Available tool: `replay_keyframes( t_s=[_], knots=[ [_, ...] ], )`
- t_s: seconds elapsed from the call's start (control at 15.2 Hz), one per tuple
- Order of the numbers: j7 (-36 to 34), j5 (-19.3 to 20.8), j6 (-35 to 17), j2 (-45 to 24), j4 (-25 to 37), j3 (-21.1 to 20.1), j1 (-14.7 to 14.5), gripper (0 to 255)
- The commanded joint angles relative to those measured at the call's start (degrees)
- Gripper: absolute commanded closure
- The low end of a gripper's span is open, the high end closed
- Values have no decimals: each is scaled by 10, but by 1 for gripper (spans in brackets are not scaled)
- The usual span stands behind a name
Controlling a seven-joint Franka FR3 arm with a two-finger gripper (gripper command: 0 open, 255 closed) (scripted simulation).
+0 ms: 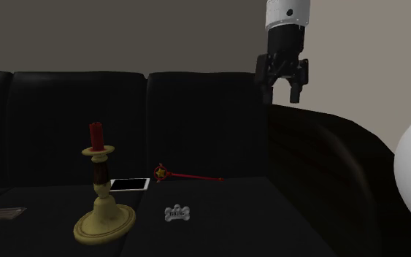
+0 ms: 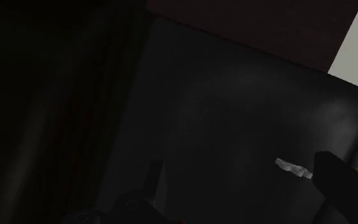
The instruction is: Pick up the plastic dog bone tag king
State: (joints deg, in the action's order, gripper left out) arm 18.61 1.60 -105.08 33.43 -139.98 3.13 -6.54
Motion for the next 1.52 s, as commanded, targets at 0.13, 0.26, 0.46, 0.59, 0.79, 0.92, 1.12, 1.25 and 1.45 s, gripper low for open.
replay_keyframes(
  t_s=[0.13,0.26,0.46,0.59,0.79,0.92,1.12,1.25,1.45],
  knots=[
    [47,2,-76,-60,-10,-10,-30,0],
    [70,4,-112,-93,-11,-15,-44,0],
    [104,7,-164,-143,-10,-24,-63,0],
    [125,10,-198,-177,-7,-31,-75,0],
    [154,17,-247,-229,0,-42,-92,0],
    [172,24,-278,-263,6,-51,-102,0],
    [196,38,-322,-315,17,-65,-116,0],
    [209,50,-350,-350,26,-74,-125,0],
    [224,75,-390,-402,41,-86,-138,0]
  ],
)
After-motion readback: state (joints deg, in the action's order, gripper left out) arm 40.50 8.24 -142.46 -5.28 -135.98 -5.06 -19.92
